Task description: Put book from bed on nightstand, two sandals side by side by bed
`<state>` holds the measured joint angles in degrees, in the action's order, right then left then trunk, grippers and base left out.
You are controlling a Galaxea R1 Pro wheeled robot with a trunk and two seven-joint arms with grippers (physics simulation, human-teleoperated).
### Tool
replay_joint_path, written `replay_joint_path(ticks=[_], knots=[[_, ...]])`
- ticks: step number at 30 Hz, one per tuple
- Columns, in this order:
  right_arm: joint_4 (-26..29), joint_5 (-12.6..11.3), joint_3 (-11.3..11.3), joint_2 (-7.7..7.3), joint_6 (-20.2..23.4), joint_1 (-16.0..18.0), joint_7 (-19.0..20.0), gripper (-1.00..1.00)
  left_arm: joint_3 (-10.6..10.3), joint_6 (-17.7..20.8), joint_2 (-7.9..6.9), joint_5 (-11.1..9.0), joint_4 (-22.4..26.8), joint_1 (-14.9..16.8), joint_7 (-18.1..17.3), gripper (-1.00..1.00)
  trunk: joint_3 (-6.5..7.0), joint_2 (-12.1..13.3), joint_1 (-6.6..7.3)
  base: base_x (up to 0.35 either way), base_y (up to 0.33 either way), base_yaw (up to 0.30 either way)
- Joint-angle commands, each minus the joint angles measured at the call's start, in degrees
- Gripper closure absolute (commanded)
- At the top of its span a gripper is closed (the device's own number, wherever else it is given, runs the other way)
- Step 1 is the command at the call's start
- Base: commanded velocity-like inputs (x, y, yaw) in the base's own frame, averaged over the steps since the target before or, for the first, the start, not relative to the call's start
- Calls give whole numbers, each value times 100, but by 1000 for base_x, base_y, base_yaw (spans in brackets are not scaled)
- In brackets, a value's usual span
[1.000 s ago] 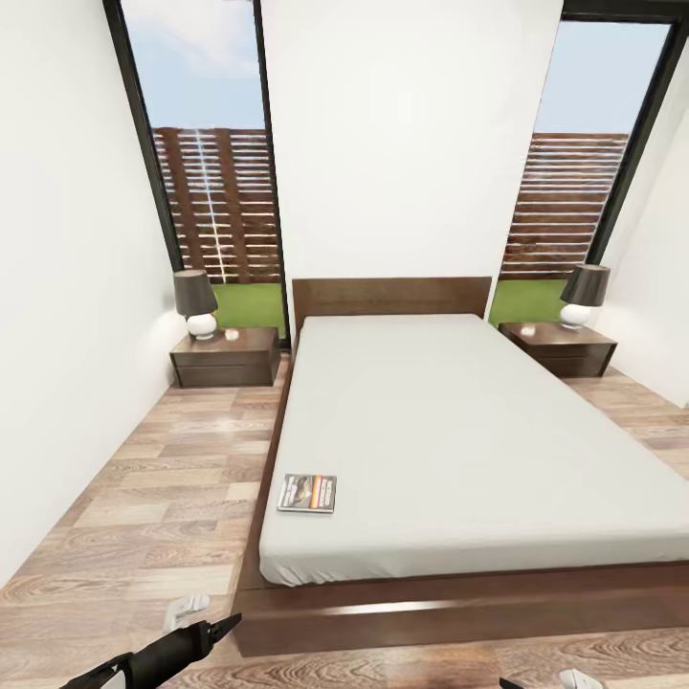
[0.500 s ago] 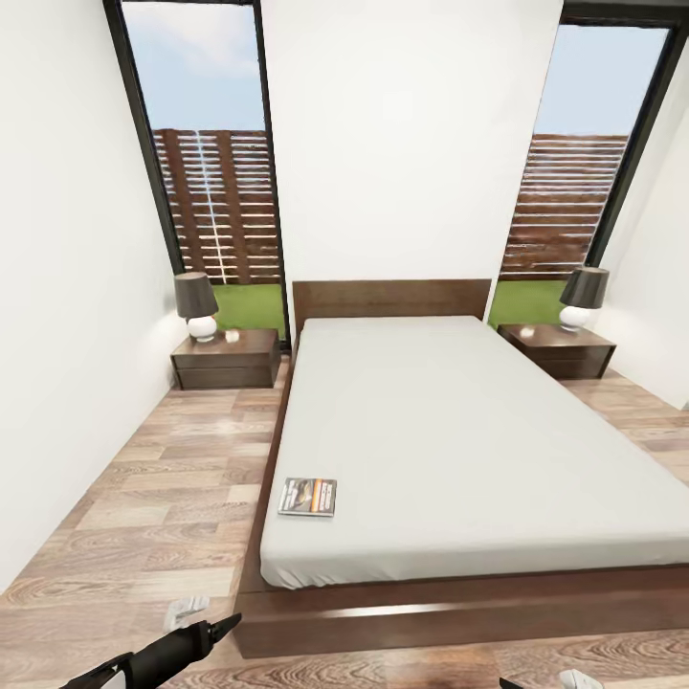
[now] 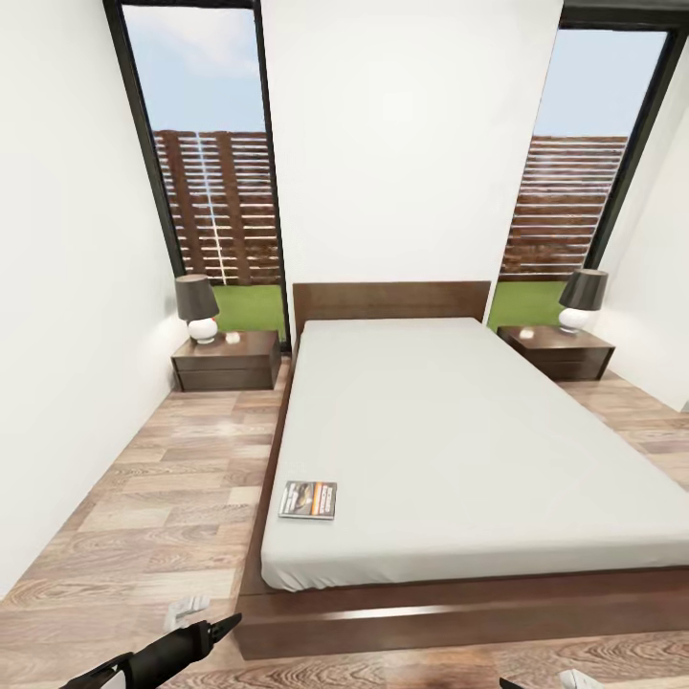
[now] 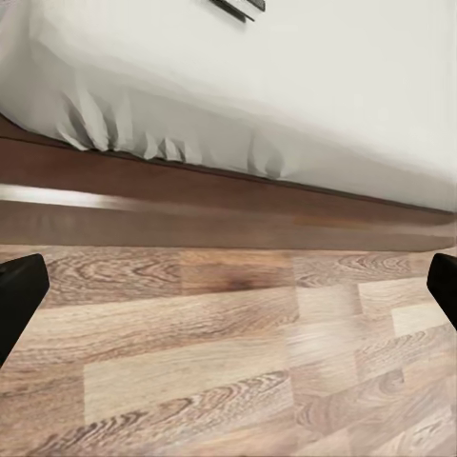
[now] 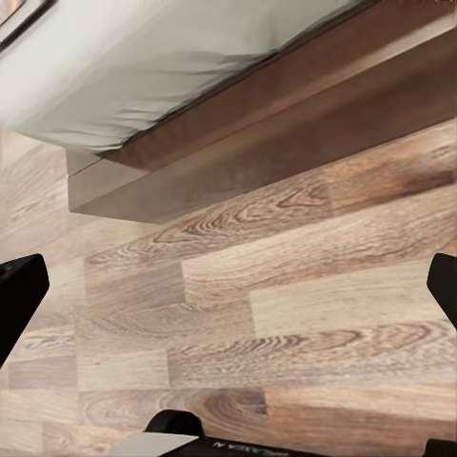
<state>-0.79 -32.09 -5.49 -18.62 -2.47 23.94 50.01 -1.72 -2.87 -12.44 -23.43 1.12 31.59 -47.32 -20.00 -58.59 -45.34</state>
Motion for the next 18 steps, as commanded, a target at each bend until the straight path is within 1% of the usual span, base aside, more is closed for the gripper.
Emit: replay_joint_path(ticks=[1,18], knots=[[-9,-37,-49,-1,-26,6,18,-100,-21,-30,0,-12,-6,5,-14,-100,12,37,22,0,0,0],[-9,-34,-49,-1,-26,6,18,-100,-21,-30,3,-12,-6,5,-14,-100,317,719,396,0,0,0]])
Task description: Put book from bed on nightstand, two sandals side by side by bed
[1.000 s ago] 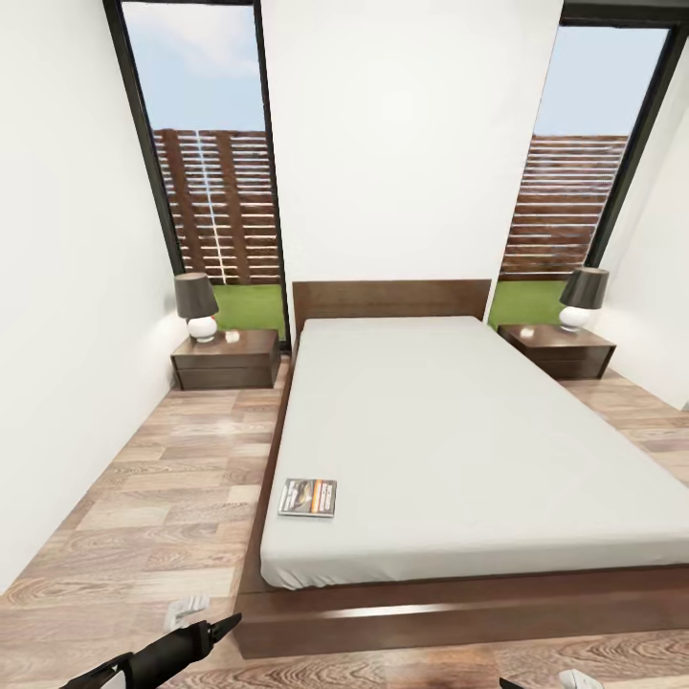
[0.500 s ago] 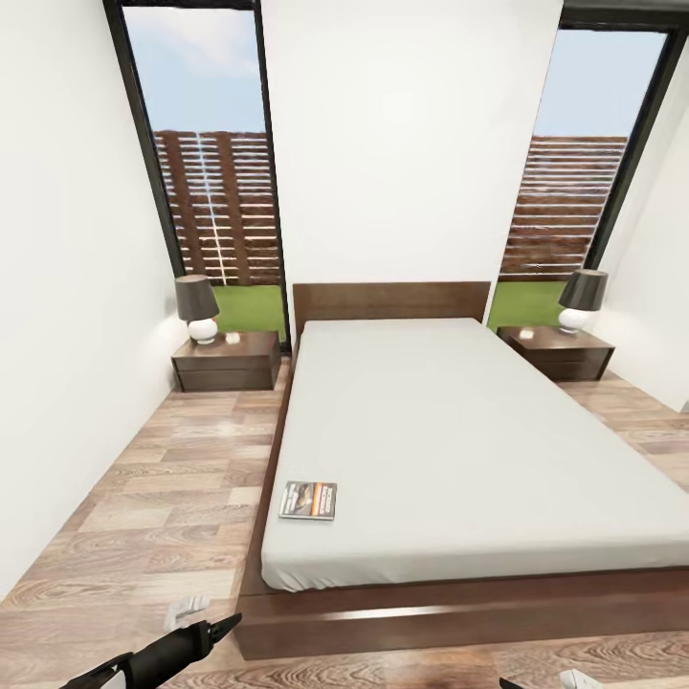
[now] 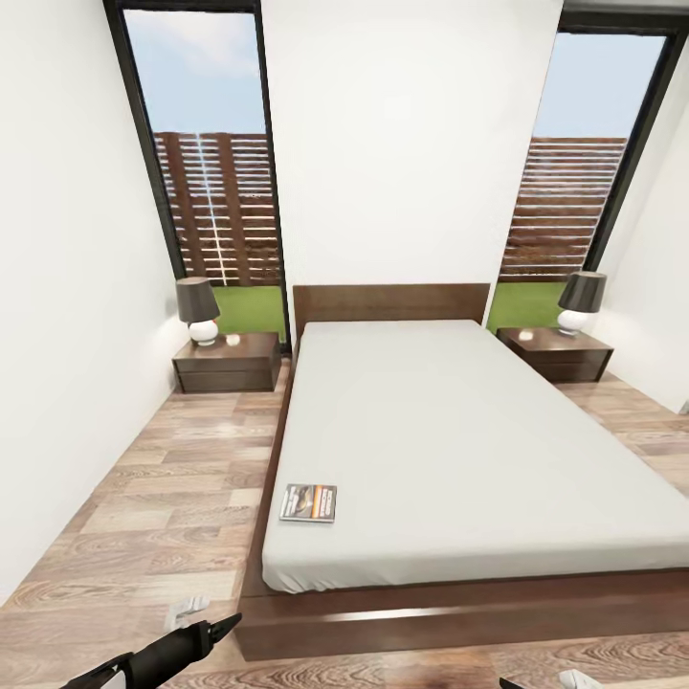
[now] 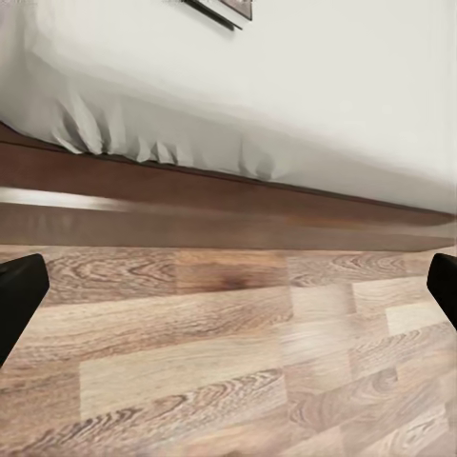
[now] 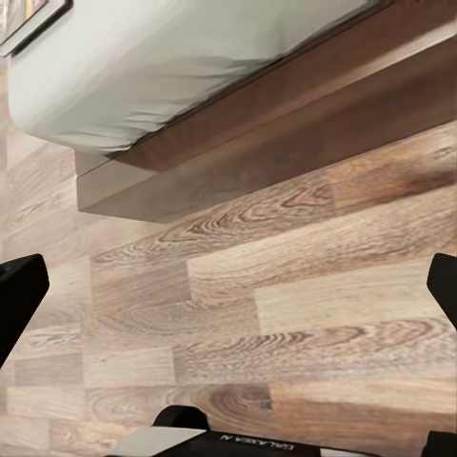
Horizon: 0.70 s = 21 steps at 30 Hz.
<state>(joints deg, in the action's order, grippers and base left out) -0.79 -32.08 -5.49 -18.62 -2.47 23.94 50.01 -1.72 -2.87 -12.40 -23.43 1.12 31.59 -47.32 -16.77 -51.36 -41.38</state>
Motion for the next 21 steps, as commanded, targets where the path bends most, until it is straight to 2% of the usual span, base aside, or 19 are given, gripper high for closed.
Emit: replay_joint_path(ticks=[1,21], knots=[[-9,-36,-49,-1,-26,6,18,-100,-21,-30,0,-12,-7,5,-14,-100,11,36,22,0,0,0],[-9,-38,-49,-2,-26,6,18,-100,-22,-30,0,-12,-7,5,-14,-100,370,839,461,0,0,0]])
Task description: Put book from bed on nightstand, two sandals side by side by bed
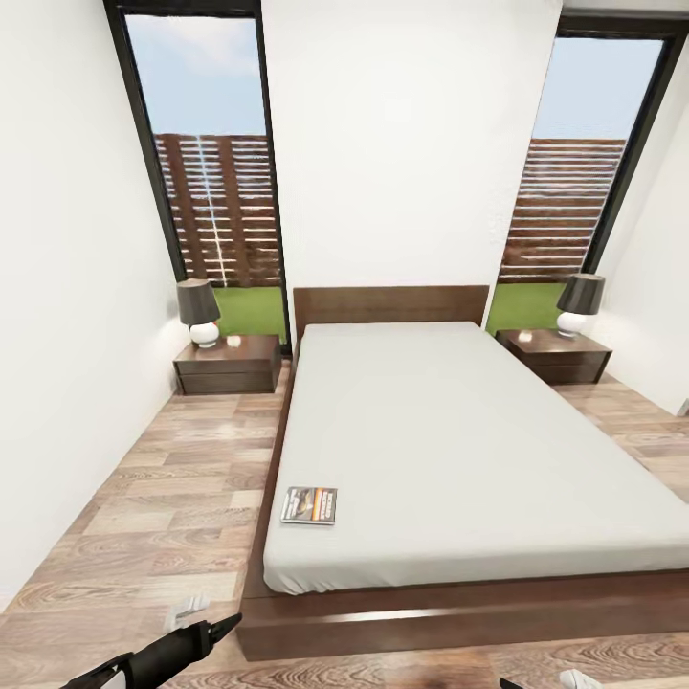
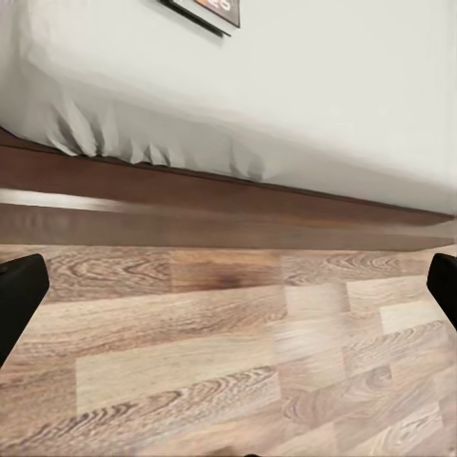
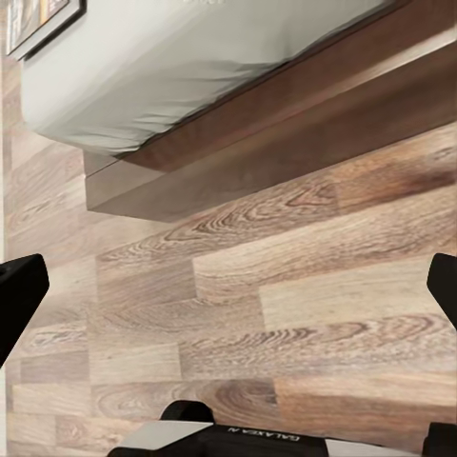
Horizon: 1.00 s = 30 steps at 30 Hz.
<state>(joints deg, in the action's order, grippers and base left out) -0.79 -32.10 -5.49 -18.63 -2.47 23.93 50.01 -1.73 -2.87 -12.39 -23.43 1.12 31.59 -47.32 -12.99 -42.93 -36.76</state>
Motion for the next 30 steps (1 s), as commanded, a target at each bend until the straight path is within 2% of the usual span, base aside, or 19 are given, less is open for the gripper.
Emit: replay_joint_path(ticks=[1,11,18,30], knots=[[-9,-35,-49,-1,-26,6,18,-100,-22,-30,-1,-13,-7,5,-14,-100,10,35,21,0,0,0],[0,-41,-49,0,-26,6,31,-100,-20,-30,-1,-13,-7,5,-14,-100,190,436,241,0,0,5],[0,-41,-49,0,-26,6,27,-100,-21,-30,0,-13,-7,5,-14,-100,315,717,395,0,0,134],[0,-41,-49,0,-26,6,27,-100,-21,-30,-4,-13,-7,5,-14,-100,531,1198,658,0,0,44]])
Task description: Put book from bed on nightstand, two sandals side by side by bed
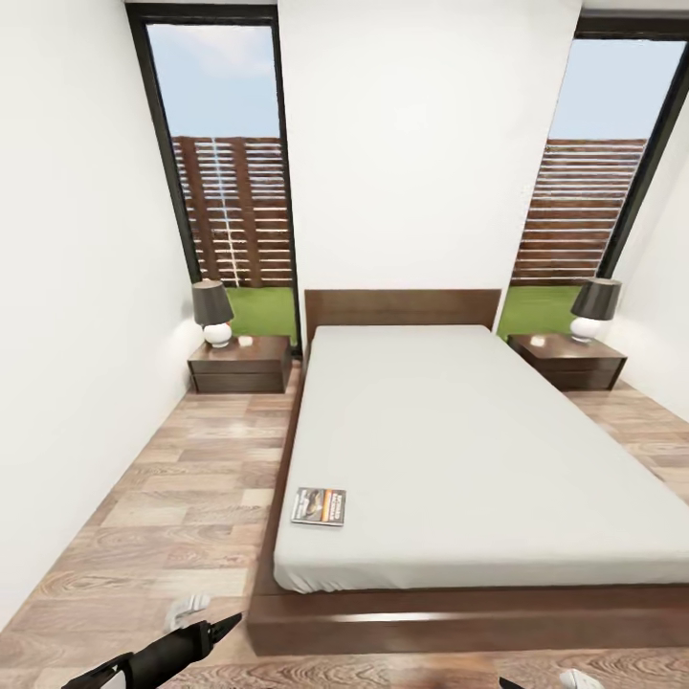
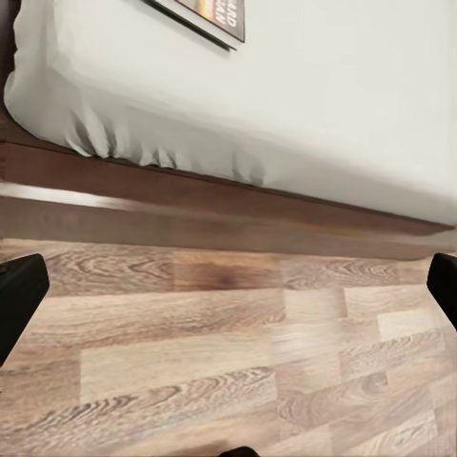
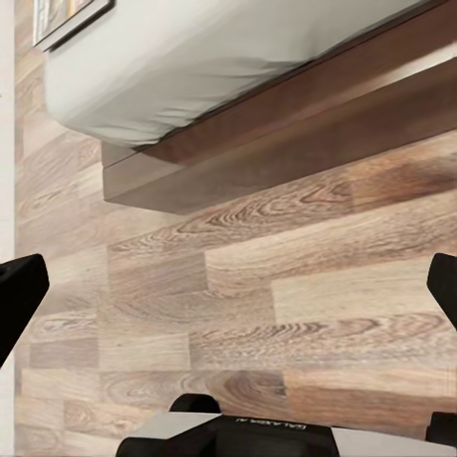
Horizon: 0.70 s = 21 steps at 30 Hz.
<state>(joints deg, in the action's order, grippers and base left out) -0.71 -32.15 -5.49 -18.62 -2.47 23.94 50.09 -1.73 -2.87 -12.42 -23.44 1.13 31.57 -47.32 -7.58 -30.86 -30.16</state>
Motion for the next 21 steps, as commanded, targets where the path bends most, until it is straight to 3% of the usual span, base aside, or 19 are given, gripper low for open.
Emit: replay_joint_path(ticks=[1,14,21], knots=[[-8,-37,-49,-1,-26,6,19,-100,-20,-30,0,-12,-8,7,-14,-100,8,32,20,0,0,180],[-8,-33,-49,-1,-26,6,19,-100,-21,-30,2,-12,-8,7,-14,-100,223,513,284,0,0,256],[-8,-33,-49,-1,-26,6,19,-100,-20,-30,2,-12,-8,7,-14,-100,259,594,328,0,0,58]])
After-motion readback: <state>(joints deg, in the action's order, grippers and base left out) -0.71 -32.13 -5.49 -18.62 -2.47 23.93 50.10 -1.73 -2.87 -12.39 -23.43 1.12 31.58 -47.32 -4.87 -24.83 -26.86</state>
